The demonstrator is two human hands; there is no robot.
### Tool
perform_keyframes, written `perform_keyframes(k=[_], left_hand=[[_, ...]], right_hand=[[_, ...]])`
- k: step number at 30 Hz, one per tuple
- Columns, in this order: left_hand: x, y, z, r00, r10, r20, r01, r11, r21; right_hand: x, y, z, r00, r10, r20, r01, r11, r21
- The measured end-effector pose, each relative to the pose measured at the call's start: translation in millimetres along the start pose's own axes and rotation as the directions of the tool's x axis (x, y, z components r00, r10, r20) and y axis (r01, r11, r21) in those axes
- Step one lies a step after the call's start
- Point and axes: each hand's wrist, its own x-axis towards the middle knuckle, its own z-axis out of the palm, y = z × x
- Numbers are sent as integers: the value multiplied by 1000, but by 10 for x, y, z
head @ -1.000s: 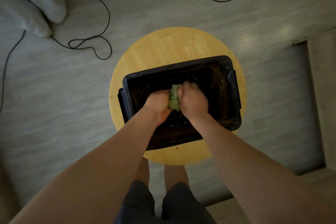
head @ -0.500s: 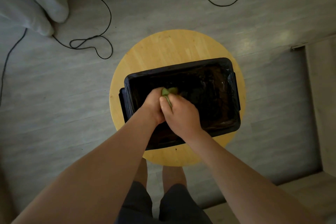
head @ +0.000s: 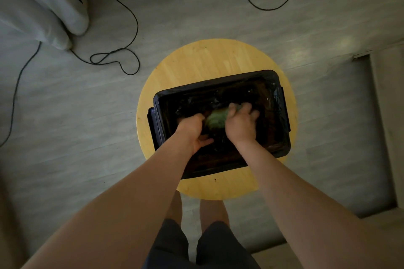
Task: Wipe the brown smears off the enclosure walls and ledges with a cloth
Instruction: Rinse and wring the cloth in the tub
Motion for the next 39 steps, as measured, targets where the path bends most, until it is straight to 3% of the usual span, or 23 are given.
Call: perform_keyframes(k=[2, 5, 7, 9, 11, 13, 16, 17, 19, 22, 24, 26, 28, 30, 31, 32, 35, 37, 39], left_hand=[[-18, 1, -29, 999, -26, 20, 26, 1000, -15], [-96, 17, -20, 994, -30, 103, 31, 999, -9], [-121, 30, -14, 998, 4, 69, -8, 999, 47], [-168, 45, -6, 998, 55, 33, -59, 993, 100], [-244, 44, 25, 996, 79, 34, -84, 980, 178], [-330, 34, 85, 994, 82, 77, -97, 972, 216], [-425, 56, 152, 993, 48, 107, -58, 994, 89], [-437, 71, 155, 991, 17, 129, -19, 1000, 16], [-448, 121, 170, 986, -48, 157, 59, 996, -63], [-386, 143, 167, 989, -115, 95, 115, 993, 6], [-374, 148, 156, 977, -182, 114, 173, 982, 80], [-380, 160, 147, 953, -257, 163, 233, 961, 150], [-421, 184, 160, 930, -317, 188, 260, 926, 272], [-490, 183, 208, 929, -321, 185, 230, 892, 389], [-506, 171, 242, 945, -278, 173, 184, 886, 425], [-500, 149, 281, 965, -207, 163, 116, 889, 442], [-461, 102, 405, 990, 20, 136, -83, 875, 476], [-451, 115, 457, 986, 135, 98, -166, 851, 498], [-454, 136, 491, 964, 255, 76, -257, 821, 510]], right_hand=[[-173, -35, -17, 976, -125, 178, 116, 991, 63], [-455, -87, -144, 859, -377, 346, 310, 921, 234], [-549, -73, -204, 811, -463, 357, 394, 884, 253], [-550, -12, -243, 834, -475, 280, 424, 877, 225], [-485, 34, -259, 909, -369, 195, 330, 921, 206], [-426, 5, -315, 955, -215, 206, 158, 952, 263], [-410, -78, -437, 932, -99, 349, -94, 863, 496], [-419, -94, -473, 922, -96, 374, -115, 856, 504], [-429, -101, -538, 939, -159, 303, 18, 907, 421], [-452, -46, -580, 938, -324, 123, 278, 916, 290], [-472, -12, -632, 857, -515, 33, 504, 849, 158], [-487, 4, -681, 723, -691, 3, 689, 721, 67], [-500, 5, -701, 593, -805, 20, 805, 593, 9], [-491, -4, -700, 526, -849, 50, 851, 526, -9], [-487, -18, -695, 546, -836, 54, 837, 548, 11], [-492, -45, -702, 613, -788, 54, 785, 615, 69], [-482, -185, -748, 887, -448, 110, 382, 846, 372], [-429, -266, -748, 956, -240, 166, 143, 882, 450], [-350, -332, -718, 957, -56, 285, -111, 837, 536]])
